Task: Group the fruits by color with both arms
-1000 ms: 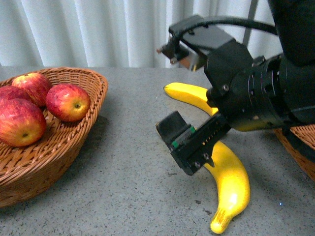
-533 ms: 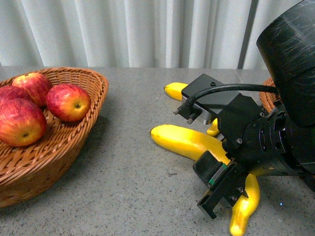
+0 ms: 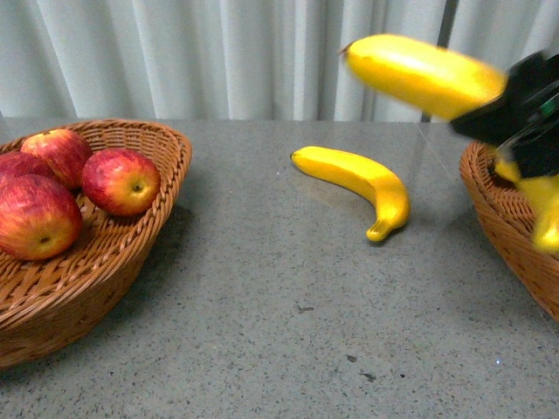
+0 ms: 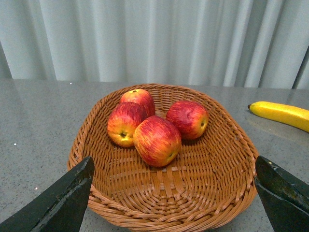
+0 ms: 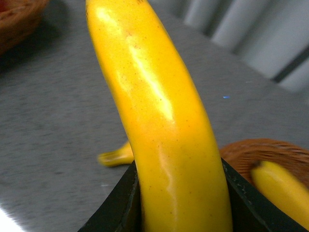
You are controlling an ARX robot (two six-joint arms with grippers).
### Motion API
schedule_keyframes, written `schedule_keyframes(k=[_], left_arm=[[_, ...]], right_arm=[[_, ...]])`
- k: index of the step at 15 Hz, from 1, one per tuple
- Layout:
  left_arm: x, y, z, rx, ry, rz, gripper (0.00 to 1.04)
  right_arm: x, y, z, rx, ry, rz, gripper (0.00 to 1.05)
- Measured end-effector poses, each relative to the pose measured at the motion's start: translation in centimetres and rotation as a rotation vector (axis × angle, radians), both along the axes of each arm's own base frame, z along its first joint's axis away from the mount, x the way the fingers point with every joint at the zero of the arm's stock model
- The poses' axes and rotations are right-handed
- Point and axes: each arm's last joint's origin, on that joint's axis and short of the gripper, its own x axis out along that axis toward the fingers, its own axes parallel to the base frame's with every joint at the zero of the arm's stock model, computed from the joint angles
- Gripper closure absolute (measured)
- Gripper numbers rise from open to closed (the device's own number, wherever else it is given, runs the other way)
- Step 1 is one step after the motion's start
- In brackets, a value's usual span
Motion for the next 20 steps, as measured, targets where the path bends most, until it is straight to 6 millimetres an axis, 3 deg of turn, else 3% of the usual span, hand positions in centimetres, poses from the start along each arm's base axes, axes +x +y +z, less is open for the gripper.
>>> schedule_keyframes(k=[3, 6, 8, 10, 13, 15, 16, 20], left_arm=[[0.0, 0.0, 0.0, 0.000, 0.000, 0.000, 0.07], [0.0, 0.0, 0.0, 0.000, 0.000, 0.000, 0.07], [0.0, 0.0, 0.0, 0.000, 0.000, 0.000, 0.07], [0.0, 0.0, 0.0, 0.000, 0.000, 0.000, 0.07], [0.0, 0.0, 0.0, 0.000, 0.000, 0.000, 0.07], [0.0, 0.0, 0.0, 0.000, 0.000, 0.000, 0.07], [0.0, 0.0, 0.0, 0.000, 0.000, 0.000, 0.07], [0.0, 0.0, 0.0, 0.000, 0.000, 0.000, 0.07]], right_arm=[[0.3, -5.9, -0.4, -0.110, 0.000, -0.132, 0.67], [-0.7, -9.9, -2.2, -0.206, 0.048, -0.200, 0.68], [-1.9, -10.2, -3.3, -0.237, 0.091, -0.170, 0.67], [-2.3, -9.8, -2.4, -0.232, 0.047, -0.142, 0.45], [-1.5, -6.8, 0.8, -0.220, -0.055, -0.072, 0.05], [0.0, -4.5, 1.7, -0.201, -0.090, -0.032, 0.07], [2.6, -0.9, 2.4, -0.105, -0.116, 0.037, 0.07], [5.8, 6.6, 1.3, 0.003, -0.031, 0.212, 0.07]])
